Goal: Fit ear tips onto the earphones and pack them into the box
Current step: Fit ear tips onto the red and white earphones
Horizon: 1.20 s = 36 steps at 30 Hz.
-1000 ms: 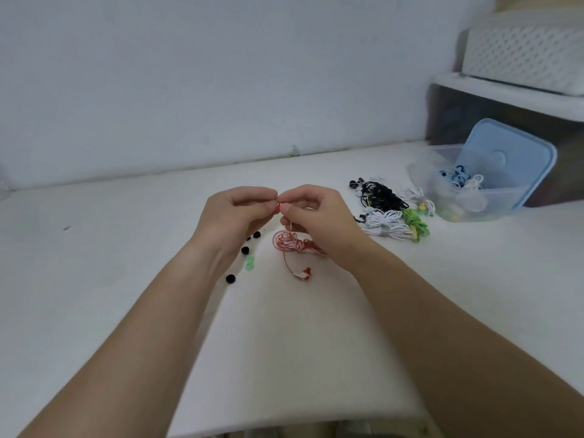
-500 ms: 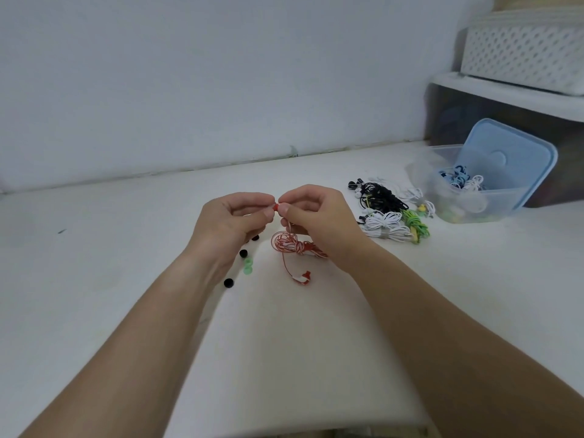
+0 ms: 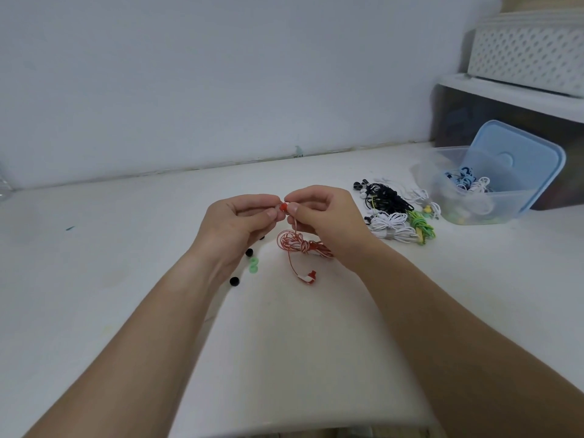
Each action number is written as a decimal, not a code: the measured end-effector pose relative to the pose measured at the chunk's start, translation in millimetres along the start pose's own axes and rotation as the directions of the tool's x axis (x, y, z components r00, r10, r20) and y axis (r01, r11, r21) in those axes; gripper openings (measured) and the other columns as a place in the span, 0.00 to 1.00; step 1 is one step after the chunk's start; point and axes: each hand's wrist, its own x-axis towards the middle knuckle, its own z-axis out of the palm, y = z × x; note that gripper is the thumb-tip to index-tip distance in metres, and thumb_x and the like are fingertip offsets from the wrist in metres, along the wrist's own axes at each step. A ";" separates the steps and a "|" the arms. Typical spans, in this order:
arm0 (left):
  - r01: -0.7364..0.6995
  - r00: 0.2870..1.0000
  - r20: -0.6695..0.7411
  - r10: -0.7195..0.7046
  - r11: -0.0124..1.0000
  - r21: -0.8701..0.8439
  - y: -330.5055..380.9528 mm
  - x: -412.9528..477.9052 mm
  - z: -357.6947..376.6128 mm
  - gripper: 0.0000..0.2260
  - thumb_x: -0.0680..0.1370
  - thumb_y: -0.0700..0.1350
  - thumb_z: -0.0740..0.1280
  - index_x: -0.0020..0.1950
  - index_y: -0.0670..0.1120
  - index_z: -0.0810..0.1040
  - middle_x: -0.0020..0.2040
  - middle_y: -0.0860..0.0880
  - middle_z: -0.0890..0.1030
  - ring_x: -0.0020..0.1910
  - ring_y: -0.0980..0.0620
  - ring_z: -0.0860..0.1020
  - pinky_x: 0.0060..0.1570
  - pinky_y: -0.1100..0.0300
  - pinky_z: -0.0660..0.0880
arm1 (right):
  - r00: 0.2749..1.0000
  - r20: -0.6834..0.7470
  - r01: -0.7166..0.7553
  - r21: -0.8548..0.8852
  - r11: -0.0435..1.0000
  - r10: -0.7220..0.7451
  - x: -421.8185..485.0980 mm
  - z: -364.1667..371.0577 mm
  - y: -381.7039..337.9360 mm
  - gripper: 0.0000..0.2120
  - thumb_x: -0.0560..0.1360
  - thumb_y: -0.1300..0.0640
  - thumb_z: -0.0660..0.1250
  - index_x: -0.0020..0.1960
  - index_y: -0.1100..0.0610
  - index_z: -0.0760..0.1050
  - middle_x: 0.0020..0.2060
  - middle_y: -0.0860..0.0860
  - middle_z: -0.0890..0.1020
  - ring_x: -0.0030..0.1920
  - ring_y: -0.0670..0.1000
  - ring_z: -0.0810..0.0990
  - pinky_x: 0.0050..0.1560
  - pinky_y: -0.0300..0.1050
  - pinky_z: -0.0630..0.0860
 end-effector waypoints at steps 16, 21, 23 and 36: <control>0.007 0.996 0.092 -0.004 0.999 -0.037 2.9 -2.3 -1.2 0.10 0.69 0.37 0.74 0.49 0.41 0.82 0.43 0.44 0.87 0.45 0.51 0.86 0.40 0.66 0.79 | 0.990 0.128 -0.064 0.075 0.995 0.054 -2.6 -7.3 -5.1 0.06 0.78 0.66 0.68 0.51 0.60 0.83 0.38 0.54 0.84 0.38 0.48 0.81 0.45 0.41 0.80; 0.001 0.991 0.130 0.004 0.999 -0.042 1.9 -1.5 -1.7 0.13 0.66 0.39 0.74 0.49 0.40 0.82 0.43 0.44 0.86 0.45 0.50 0.86 0.40 0.66 0.79 | 0.981 0.182 -0.081 0.101 0.992 0.062 -3.4 -9.4 -6.0 0.06 0.78 0.65 0.68 0.50 0.58 0.83 0.39 0.54 0.84 0.38 0.48 0.81 0.44 0.40 0.79; 0.001 0.991 0.133 0.004 0.999 -0.041 1.5 -1.7 -2.1 0.14 0.65 0.40 0.74 0.50 0.40 0.83 0.43 0.44 0.86 0.46 0.50 0.86 0.41 0.66 0.79 | 0.981 0.184 -0.079 0.105 0.991 0.059 -3.6 -9.3 -6.1 0.06 0.78 0.65 0.68 0.49 0.58 0.83 0.37 0.52 0.84 0.38 0.48 0.80 0.43 0.40 0.79; -0.023 0.996 0.079 0.027 0.998 -0.053 -0.8 -2.3 1.1 0.13 0.65 0.40 0.75 0.49 0.42 0.84 0.44 0.45 0.87 0.47 0.49 0.86 0.43 0.66 0.79 | 0.996 0.092 -0.019 0.054 0.998 0.014 -5.3 -5.0 -5.1 0.04 0.77 0.66 0.70 0.50 0.60 0.82 0.36 0.55 0.82 0.36 0.47 0.80 0.42 0.39 0.79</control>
